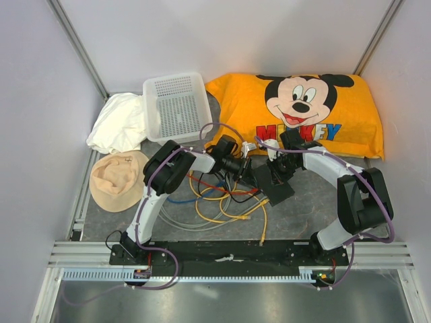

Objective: Pull the plug from the switch port

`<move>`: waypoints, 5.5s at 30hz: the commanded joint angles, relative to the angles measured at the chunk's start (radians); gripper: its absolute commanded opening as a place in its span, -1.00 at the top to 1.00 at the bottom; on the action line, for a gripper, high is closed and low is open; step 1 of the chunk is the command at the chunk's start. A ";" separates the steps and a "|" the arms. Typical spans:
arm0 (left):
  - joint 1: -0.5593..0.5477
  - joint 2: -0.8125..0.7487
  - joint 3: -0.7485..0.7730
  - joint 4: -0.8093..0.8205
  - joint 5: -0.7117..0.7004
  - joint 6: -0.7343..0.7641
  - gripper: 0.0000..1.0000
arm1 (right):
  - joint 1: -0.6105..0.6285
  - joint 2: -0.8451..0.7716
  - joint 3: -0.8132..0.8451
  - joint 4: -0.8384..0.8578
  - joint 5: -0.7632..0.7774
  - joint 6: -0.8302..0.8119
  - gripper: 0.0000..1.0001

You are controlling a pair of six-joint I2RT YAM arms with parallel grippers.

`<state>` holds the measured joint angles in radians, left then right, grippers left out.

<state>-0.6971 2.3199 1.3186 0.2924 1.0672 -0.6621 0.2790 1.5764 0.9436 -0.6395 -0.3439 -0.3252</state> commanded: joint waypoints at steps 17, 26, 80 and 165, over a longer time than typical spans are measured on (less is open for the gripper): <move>0.074 -0.005 0.133 -0.738 0.011 0.778 0.96 | 0.005 0.016 -0.105 0.130 0.148 -0.066 1.00; 0.194 -0.188 0.188 -1.038 -0.162 1.071 0.96 | 0.005 0.007 -0.118 0.153 0.157 -0.060 1.00; 0.443 -0.519 0.255 -0.891 -0.601 0.926 0.01 | 0.003 0.028 -0.104 0.149 0.154 -0.041 1.00; -0.007 -0.013 0.076 -0.179 -0.125 0.140 0.14 | 0.005 -0.049 -0.023 0.043 0.051 -0.044 1.00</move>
<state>-0.6800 2.2822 1.3956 0.1081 0.9936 -0.5186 0.2840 1.5200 0.9051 -0.6056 -0.3126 -0.3557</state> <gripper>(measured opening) 0.444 0.007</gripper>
